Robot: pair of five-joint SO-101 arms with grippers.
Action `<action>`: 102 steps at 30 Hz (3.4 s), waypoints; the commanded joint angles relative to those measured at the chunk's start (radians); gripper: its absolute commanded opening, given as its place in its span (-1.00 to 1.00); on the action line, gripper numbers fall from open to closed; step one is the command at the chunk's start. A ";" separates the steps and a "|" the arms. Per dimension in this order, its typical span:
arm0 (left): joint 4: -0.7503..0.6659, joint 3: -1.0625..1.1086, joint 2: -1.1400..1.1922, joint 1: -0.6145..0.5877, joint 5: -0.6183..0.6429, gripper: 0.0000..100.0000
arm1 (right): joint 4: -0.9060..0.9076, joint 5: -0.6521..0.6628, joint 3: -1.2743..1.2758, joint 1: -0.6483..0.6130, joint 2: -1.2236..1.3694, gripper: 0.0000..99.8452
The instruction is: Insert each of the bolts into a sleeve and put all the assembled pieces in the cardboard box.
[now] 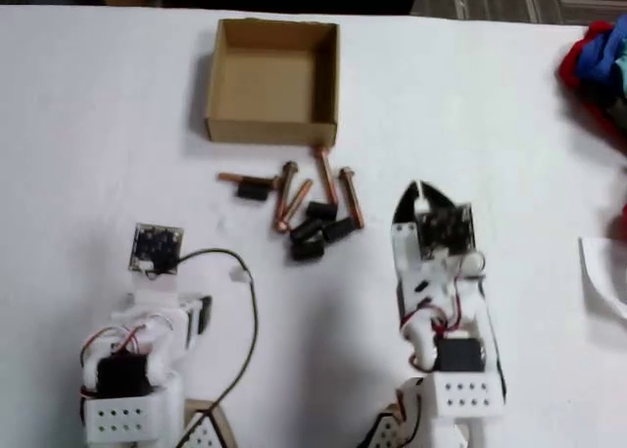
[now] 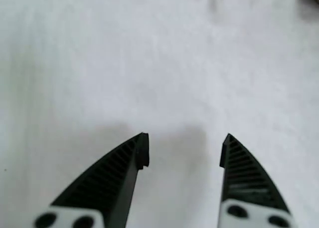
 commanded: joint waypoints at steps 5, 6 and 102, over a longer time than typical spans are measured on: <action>0.002 0.021 -0.002 -0.003 -0.003 -0.50 | 0.259 0.008 0.044 0.010 -0.372 -0.95; 0.002 0.021 -0.002 -0.003 -0.003 -0.50 | 0.259 0.008 0.040 0.010 -0.363 -0.95; 0.002 0.021 -0.002 -0.003 -0.003 -0.50 | 0.809 0.523 -1.243 -0.317 1.560 -0.46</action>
